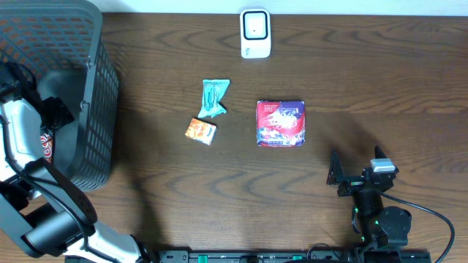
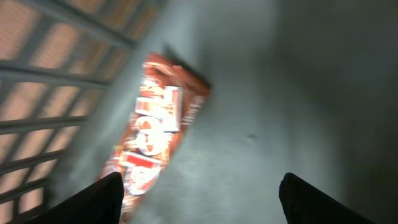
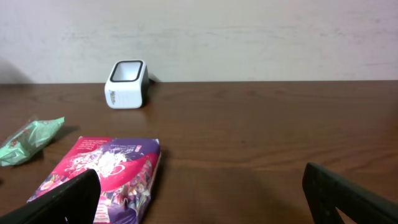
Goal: Scan the item barcode
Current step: 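Grasp the red TOP chocolate bar in the basket with the left gripper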
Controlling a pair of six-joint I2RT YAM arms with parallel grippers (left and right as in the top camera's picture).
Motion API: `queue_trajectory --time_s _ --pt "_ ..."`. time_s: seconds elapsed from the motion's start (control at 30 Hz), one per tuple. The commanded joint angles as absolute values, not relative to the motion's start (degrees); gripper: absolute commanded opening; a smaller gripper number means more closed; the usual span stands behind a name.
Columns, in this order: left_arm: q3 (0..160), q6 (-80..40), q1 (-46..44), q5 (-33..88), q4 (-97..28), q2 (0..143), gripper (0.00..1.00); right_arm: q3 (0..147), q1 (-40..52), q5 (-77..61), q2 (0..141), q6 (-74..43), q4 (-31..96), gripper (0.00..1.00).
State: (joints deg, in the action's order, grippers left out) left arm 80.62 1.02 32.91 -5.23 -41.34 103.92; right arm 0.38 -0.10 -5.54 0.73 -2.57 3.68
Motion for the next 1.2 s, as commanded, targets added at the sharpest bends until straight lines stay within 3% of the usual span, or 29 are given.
queue_trajectory --time_s 0.0,0.8,0.87,1.0,1.1,1.17 --pt "80.25 1.89 33.54 -11.22 -41.67 106.00 0.81 0.32 -0.45 -5.26 0.49 -3.36 3.95 0.99" --pt "76.07 -1.34 39.27 -7.42 -36.62 115.63 0.78 0.32 -0.45 -5.26 0.49 -3.33 3.95 0.99" --pt "76.07 -1.32 39.27 -4.99 -37.01 115.66 0.72 0.32 -0.45 -5.26 0.49 -3.33 3.95 0.99" --pt "75.99 -1.30 39.24 -2.39 -38.20 115.68 0.44 0.32 -0.45 -5.26 0.49 -3.33 3.95 0.99" --pt "75.79 -1.04 39.24 0.62 -39.20 115.68 0.36 0.32 -0.45 -5.26 0.49 -3.33 3.95 0.99" --pt "75.79 -0.91 39.24 2.50 -40.12 115.68 0.19 0.32 -0.45 -5.26 0.49 -3.36 3.95 0.99"
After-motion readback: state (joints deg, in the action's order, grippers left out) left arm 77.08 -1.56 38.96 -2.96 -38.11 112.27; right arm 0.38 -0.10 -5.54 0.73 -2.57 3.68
